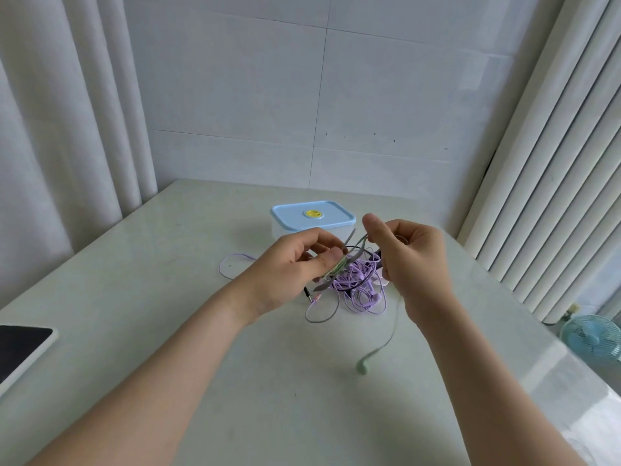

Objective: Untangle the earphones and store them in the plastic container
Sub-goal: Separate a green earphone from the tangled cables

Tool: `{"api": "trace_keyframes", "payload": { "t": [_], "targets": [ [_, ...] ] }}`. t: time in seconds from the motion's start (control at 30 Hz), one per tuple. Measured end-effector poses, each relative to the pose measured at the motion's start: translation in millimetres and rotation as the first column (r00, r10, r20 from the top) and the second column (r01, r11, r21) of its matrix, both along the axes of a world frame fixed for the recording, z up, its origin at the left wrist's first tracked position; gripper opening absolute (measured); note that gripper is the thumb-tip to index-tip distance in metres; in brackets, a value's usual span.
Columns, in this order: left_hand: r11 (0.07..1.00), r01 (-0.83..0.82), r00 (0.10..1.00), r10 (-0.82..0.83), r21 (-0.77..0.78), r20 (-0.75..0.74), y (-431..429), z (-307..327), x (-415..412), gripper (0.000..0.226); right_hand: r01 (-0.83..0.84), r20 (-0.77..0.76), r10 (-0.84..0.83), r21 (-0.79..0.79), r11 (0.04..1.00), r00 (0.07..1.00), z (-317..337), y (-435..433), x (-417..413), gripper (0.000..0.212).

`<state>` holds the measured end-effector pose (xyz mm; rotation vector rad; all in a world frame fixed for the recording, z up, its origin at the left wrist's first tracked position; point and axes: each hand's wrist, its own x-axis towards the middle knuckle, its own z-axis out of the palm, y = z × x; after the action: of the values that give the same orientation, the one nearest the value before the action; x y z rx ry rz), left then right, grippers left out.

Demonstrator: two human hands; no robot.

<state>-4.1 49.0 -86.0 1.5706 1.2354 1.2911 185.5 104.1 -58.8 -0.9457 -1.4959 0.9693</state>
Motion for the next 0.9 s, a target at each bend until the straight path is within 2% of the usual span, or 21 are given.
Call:
{"api": "trace_keyframes", "payload": {
  "t": [0.13, 0.23, 0.37, 0.43, 0.57, 0.67, 0.77, 0.83, 0.9],
  "targets": [
    [0.995, 0.094, 0.994, -0.092, -0.034, 0.062, -4.6, 3.6, 0.1, 0.016, 0.017, -0.02, -0.017, -0.002, 1.0, 1.0, -2.9, 2.8, -0.1, 0.049],
    [0.984, 0.172, 0.979, -0.165, -0.054, 0.117, -9.0, 7.6, 2.1, 0.03, -0.012, 0.044, 0.013, -0.023, 1.0, 0.999, -5.9, 4.9, -2.9, 0.055],
    [0.988, 0.157, 0.954, -0.149, -0.01, 0.261, -10.3, 13.0, 0.5, 0.038, -0.062, 0.135, 0.068, -0.052, 0.997, 0.989, -10.8, 5.7, -4.8, 0.061],
    [0.993, 0.117, 0.932, -0.107, -0.007, 0.347, -9.8, 14.3, -2.9, 0.036, -0.103, 0.228, 0.115, -0.066, 0.993, 0.967, -11.7, 3.2, -6.3, 0.057],
    [0.997, -0.066, 0.922, 0.071, -0.026, 0.381, -7.1, 15.5, -10.4, 0.03, -0.211, 0.399, 0.251, -0.142, 0.967, 0.882, -11.8, -5.4, -10.6, 0.059],
    [0.986, -0.141, 0.859, 0.168, -0.092, 0.484, -3.0, 16.7, -16.5, 0.018, -0.306, 0.434, 0.367, -0.205, 0.93, 0.823, -9.8, -11.7, -10.5, 0.057],
    [0.96, -0.209, 0.774, 0.28, -0.188, 0.568, 2.0, 15.3, -22.6, 0.022, -0.41, 0.423, 0.501, -0.293, 0.864, 0.755, -8.2, -16.2, -9.8, 0.05],
    [0.933, -0.281, 0.773, 0.358, -0.224, 0.524, 4.8, 11.3, -26.2, 0.024, -0.442, 0.4, 0.551, -0.336, 0.832, 0.733, -5.8, -18.3, -9.7, 0.045],
    [0.906, -0.363, 0.805, 0.422, -0.217, 0.417, 5.8, 6.6, -27.8, 0.023, -0.455, 0.377, 0.568, -0.351, 0.819, 0.732, -2.6, -19.7, -8.4, 0.04]
  ]
}}
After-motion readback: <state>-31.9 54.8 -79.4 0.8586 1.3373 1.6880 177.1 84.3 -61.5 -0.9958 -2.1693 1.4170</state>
